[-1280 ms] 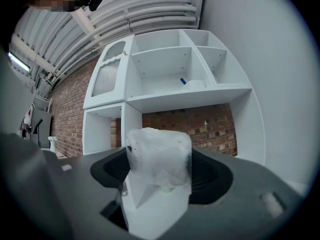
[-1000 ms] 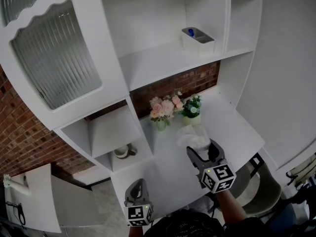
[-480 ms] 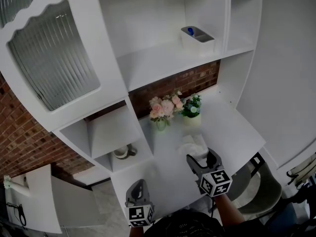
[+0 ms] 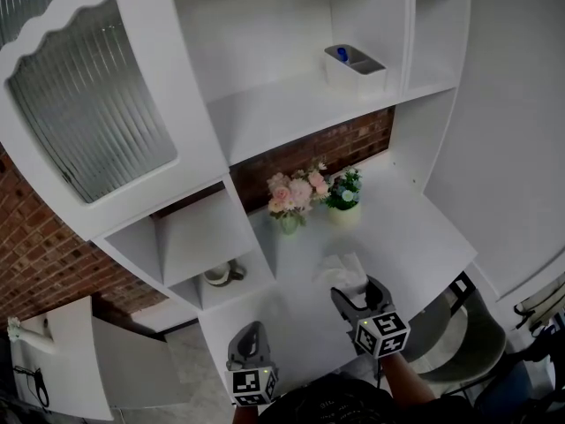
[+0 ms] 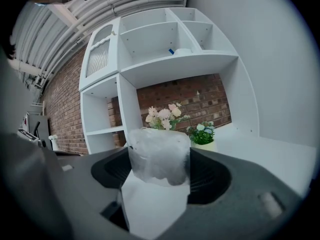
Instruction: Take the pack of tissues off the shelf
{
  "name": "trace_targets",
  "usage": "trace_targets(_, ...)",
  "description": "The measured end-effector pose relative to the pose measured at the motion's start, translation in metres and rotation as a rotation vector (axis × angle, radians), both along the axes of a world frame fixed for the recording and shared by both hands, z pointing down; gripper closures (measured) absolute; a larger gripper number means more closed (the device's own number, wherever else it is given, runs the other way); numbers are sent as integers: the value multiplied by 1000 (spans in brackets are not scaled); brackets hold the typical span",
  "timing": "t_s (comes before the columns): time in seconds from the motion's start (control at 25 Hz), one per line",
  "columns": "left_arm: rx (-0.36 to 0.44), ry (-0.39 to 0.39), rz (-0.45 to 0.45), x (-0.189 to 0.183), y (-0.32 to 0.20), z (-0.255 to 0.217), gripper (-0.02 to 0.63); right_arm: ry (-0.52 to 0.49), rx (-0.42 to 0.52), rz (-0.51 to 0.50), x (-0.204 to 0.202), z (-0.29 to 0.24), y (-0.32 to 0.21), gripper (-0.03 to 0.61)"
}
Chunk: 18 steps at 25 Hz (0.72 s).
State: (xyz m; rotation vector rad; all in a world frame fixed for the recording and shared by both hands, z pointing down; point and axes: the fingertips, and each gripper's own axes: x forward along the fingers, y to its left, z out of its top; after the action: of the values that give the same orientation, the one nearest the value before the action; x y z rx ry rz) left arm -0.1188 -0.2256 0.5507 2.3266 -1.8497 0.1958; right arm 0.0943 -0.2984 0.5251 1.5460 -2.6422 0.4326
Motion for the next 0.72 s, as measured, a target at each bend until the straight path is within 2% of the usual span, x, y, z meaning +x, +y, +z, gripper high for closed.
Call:
trace_targets(0.56, -18, 5, 12, -1, -4, 8, 601, 58, -102, -59, -24, 50, 10, 264)
trace_targets(0.72, -21, -1, -8, -8, -2, 4, 602, 52, -141, -76, -32, 62, 15, 264)
